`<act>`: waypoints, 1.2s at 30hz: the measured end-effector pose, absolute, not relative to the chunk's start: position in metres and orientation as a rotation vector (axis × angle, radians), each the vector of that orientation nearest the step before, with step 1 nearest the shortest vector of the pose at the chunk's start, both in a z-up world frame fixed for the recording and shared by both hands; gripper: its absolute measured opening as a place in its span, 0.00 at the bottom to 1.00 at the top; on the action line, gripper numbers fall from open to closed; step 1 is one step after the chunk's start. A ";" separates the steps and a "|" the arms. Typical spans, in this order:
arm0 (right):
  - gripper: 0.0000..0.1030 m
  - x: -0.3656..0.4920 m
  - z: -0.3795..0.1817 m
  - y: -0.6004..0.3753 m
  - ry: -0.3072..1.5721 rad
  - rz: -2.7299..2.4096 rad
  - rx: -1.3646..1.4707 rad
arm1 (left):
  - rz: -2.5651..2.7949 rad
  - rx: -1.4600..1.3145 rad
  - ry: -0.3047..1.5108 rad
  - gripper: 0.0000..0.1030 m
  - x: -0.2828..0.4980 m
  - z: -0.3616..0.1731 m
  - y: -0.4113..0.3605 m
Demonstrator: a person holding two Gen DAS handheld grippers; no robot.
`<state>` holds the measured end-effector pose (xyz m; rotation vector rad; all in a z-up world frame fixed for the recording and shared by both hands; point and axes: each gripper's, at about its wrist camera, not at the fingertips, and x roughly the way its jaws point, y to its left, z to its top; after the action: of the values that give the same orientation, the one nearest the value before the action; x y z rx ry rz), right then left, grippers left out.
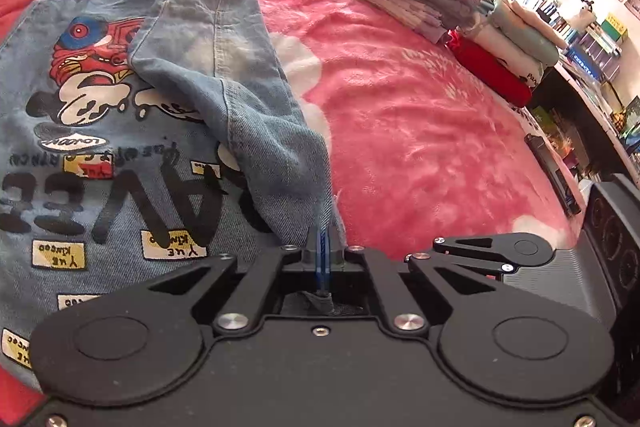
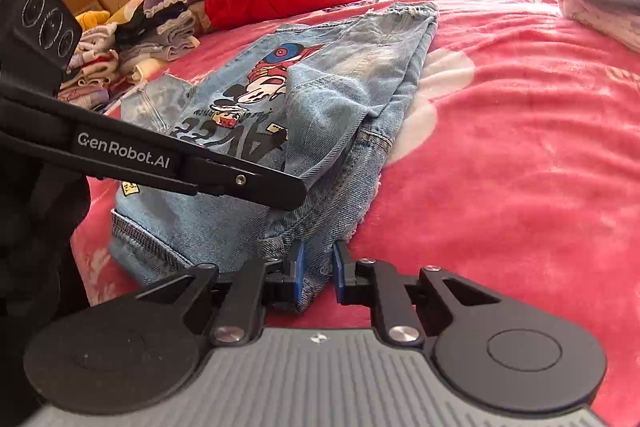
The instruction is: Fold clothes
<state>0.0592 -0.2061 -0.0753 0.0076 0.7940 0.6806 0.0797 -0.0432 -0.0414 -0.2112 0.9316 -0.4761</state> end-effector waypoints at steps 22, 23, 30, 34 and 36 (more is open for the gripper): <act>0.17 0.040 -0.058 -0.209 0.729 0.704 -0.040 | -0.569 -0.590 0.956 0.04 0.082 -0.051 0.006; 0.17 0.041 -0.059 -0.209 0.740 0.700 -0.039 | -0.572 -0.578 0.952 0.04 0.081 -0.048 0.007; 0.17 0.045 -0.066 -0.212 0.789 0.695 0.011 | -0.560 -0.378 0.981 0.03 0.074 -0.053 -0.012; 0.18 0.046 -0.071 -0.208 0.814 0.701 0.003 | -0.539 -0.273 0.976 0.03 0.076 -0.060 -0.027; 0.18 0.047 -0.073 -0.205 0.820 0.700 -0.003 | -0.526 -0.242 0.977 0.03 0.077 -0.064 -0.030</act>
<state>0.0467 -0.2055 -0.0733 -0.0025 0.8202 0.7002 0.0770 -0.0300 -0.0638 -0.2423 0.9772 -0.5257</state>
